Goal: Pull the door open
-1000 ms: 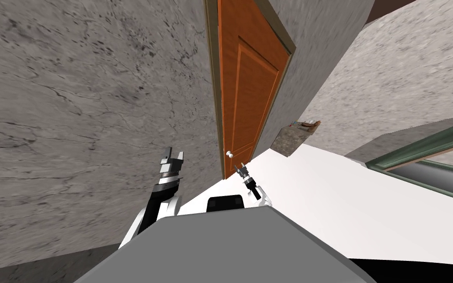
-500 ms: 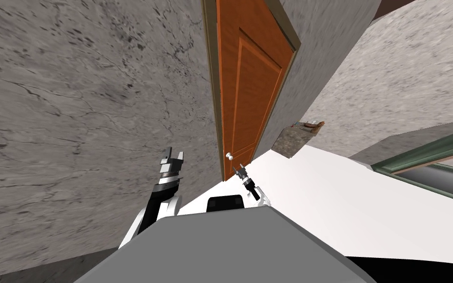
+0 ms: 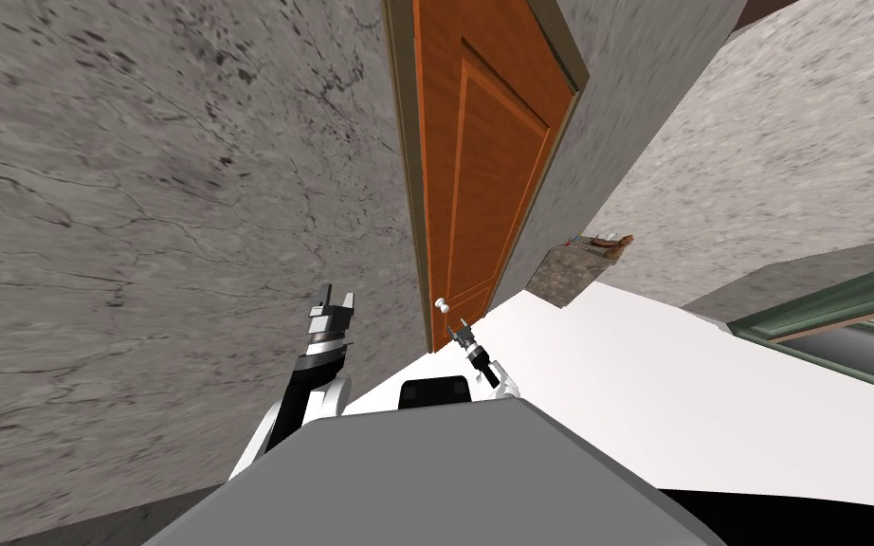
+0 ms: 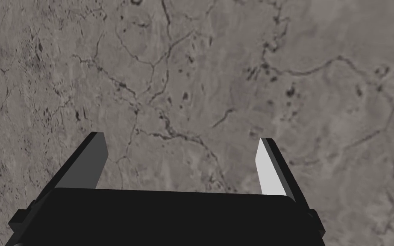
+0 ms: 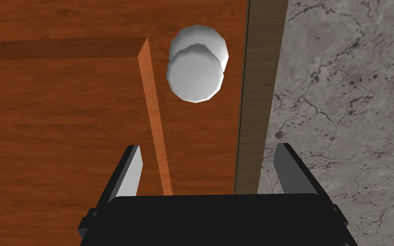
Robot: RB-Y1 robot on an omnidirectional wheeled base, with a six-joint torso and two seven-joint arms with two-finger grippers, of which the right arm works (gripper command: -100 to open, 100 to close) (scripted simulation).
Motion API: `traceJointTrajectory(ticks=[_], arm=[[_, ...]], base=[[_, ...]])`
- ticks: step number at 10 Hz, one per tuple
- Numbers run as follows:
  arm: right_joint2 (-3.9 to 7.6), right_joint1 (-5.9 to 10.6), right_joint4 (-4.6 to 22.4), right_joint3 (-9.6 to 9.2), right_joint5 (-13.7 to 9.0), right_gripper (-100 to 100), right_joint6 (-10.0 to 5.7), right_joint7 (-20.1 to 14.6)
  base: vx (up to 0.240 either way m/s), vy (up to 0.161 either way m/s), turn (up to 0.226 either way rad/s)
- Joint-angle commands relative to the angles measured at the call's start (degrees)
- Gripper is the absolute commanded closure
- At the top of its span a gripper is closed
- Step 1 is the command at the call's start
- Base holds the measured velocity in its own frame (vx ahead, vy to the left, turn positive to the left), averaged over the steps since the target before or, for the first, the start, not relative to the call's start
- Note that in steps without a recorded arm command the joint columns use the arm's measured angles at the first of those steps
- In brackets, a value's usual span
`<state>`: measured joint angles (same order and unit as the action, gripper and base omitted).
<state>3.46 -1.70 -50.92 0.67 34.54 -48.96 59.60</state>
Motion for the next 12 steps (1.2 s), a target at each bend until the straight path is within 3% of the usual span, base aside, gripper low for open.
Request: traceJointTrajectory(ticks=[1,3,5,8,11,12], arm=[[-0.33,0.51,1.7,0.03,0.6,-100,-0.64,1.5],[-0.30,0.43,1.6,-0.03,0.7,-100,-0.57,1.5],[-0.05,2.51,4.4,2.00,1.0,-100,-1.06,2.3],[-0.77,4.05,6.5,3.53,1.2,-100,-1.39,2.7],[-1.24,4.57,7.2,4.00,1.3,-100,-1.54,3.0],[-1.24,4.57,7.2,4.00,1.3,100,-1.54,3.0]], base=[[0.065,-0.038,0.013],[0.038,-0.030,0.008],[0.059,0.104,-0.036],[0.146,0.094,0.061],[0.127,-0.011,0.109],[-0.037,-0.011,-0.010]])
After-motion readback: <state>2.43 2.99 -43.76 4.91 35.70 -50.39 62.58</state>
